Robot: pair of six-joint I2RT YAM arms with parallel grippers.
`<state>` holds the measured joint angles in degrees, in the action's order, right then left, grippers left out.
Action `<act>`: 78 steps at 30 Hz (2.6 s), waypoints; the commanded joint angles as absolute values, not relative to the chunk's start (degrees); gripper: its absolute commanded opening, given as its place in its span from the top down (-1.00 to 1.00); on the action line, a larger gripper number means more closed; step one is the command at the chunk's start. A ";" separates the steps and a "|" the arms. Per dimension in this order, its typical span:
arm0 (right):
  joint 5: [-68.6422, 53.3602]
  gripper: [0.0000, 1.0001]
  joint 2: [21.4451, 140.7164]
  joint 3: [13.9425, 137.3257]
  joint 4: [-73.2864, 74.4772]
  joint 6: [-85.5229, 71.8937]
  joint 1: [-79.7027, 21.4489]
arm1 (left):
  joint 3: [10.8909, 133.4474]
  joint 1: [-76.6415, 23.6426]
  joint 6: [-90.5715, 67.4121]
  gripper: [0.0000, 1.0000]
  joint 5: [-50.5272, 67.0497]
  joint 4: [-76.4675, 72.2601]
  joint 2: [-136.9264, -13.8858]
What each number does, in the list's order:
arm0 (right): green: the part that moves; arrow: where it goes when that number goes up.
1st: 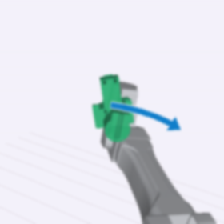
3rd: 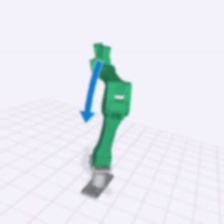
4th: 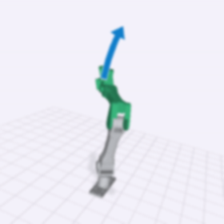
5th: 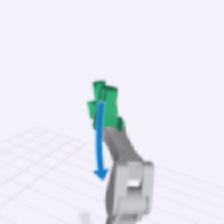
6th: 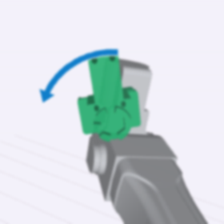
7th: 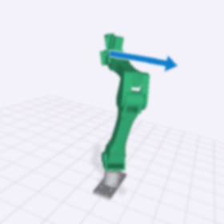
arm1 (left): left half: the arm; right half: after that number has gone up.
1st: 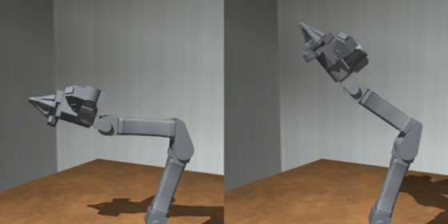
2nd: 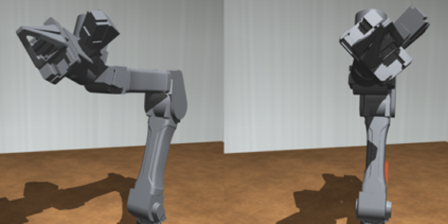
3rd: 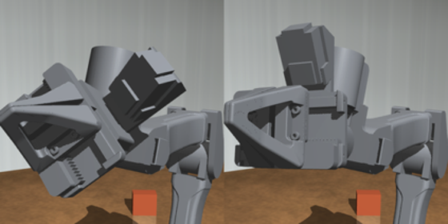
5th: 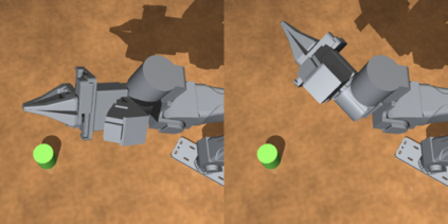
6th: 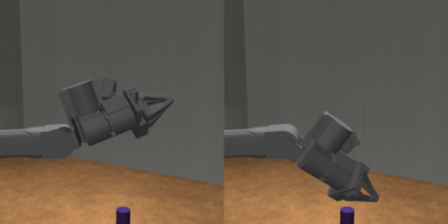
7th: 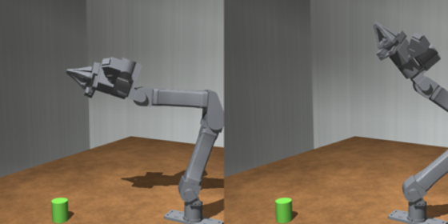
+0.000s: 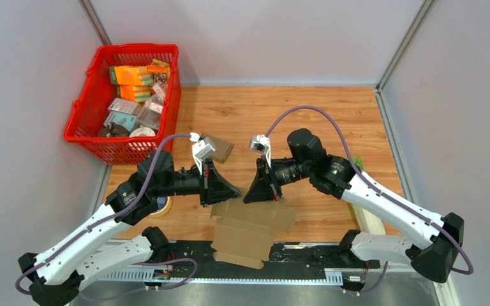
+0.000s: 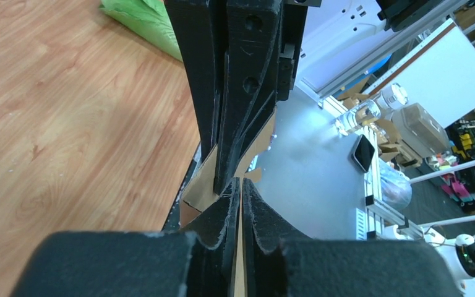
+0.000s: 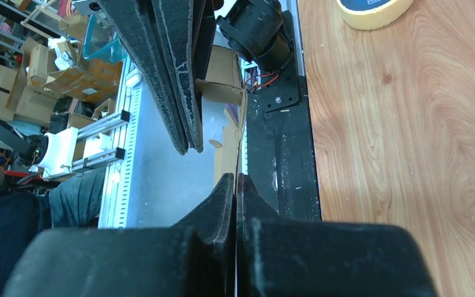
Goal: Fold the paper box
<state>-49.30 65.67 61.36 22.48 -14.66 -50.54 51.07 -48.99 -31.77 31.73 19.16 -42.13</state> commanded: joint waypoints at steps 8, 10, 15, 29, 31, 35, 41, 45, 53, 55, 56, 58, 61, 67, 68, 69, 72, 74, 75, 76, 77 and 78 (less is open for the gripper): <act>-40.00 1.00 56.53 56.78 19.78 -17.13 -46.41 | 58.36 -48.78 -27.42 0.32 13.73 37.60 -29.63; -39.20 1.00 55.20 55.46 18.64 -18.19 -45.62 | 55.65 -48.78 -29.25 0.47 9.33 40.85 -26.57; -36.83 1.00 52.04 54.14 14.86 -23.10 -43.95 | 44.07 -48.78 -36.37 0.71 8.17 36.93 -20.40; -32.96 1.00 53.79 54.14 10.46 -29.53 -44.91 | 43.15 -48.87 -41.31 1.00 0.97 30.93 -23.64; -32.52 1.00 53.79 53.61 9.76 -30.32 -45.00 | 44.12 -48.87 -40.70 1.00 1.14 30.76 -24.78; -31.99 1.00 54.49 53.88 9.32 -30.67 -45.26 | 43.60 -49.57 -40.61 1.00 3.42 27.87 -26.72; -31.82 1.00 54.76 54.67 9.23 -30.76 -45.97 | 44.47 -52.47 -39.82 1.00 1.23 26.46 -28.91; -31.64 1.00 54.84 54.93 9.40 -30.59 -46.14 | 45.00 -53.52 -39.55 1.00 0.70 25.40 -30.41; -32.69 1.00 54.32 54.23 5.55 -33.40 -46.49 | 43.60 -56.51 -40.95 1.00 1.50 20.92 -33.83; -33.84 1.00 54.32 53.62 4.40 -34.19 -46.41 | 42.90 -57.21 -41.75 1.00 1.14 20.04 -34.37; -34.01 1.00 54.23 53.35 4.05 -34.28 -46.49 | 42.11 -57.30 -41.92 1.00 0.62 19.95 -34.28; -33.66 1.00 54.23 51.95 4.48 -33.58 -46.49 | 41.75 -57.39 -41.57 1.00 0.18 21.09 -32.79; -32.79 1.00 55.10 50.71 7.71 -27.36 -46.32 | 41.31 -57.39 -39.38 0.93 -2.28 24.95 -28.23; -24.44 1.00 58.97 51.24 20.56 -9.07 -46.49 | 40.17 -57.39 -35.95 0.30 -6.94 32.51 -21.09; -23.91 1.00 59.76 50.81 20.39 -7.31 -46.49 | 40.25 -57.39 -35.34 0.23 -7.90 32.69 -21.35; -23.91 1.00 60.55 50.71 20.39 -4.86 -46.41 | 40.43 -57.39 -34.72 0.18 -8.17 32.26 -22.84; -24.78 1.00 64.06 50.36 17.67 -2.64 -46.41 | 42.36 -57.39 -31.91 0.23 -8.88 28.58 -28.44; -25.84 1.00 66.79 51.06 17.32 -0.88 -46.49 | 44.63 -57.39 -28.67 0.24 -9.22 25.68 -32.32; -26.62 1.00 67.49 51.67 17.31 -0.36 -46.58 | 45.69 -57.39 -27.52 0.23 -9.49 25.32 -36.69; -26.80 1.00 67.93 52.03 17.31 -0.18 -46.67 | 46.83 -57.48 -25.94 0.21 -9.41 25.05 -39.00; -26.89 1.00 68.81 52.38 17.58 -0.26 -46.58 | 49.11 -57.31 -23.23 0.21 -9.40 25.31 -41.02; -27.50 1.00 69.08 53.08 17.75 -0.26 -46.58 | 50.09 -57.39 -22.16 0.15 -9.75 25.40 -44.79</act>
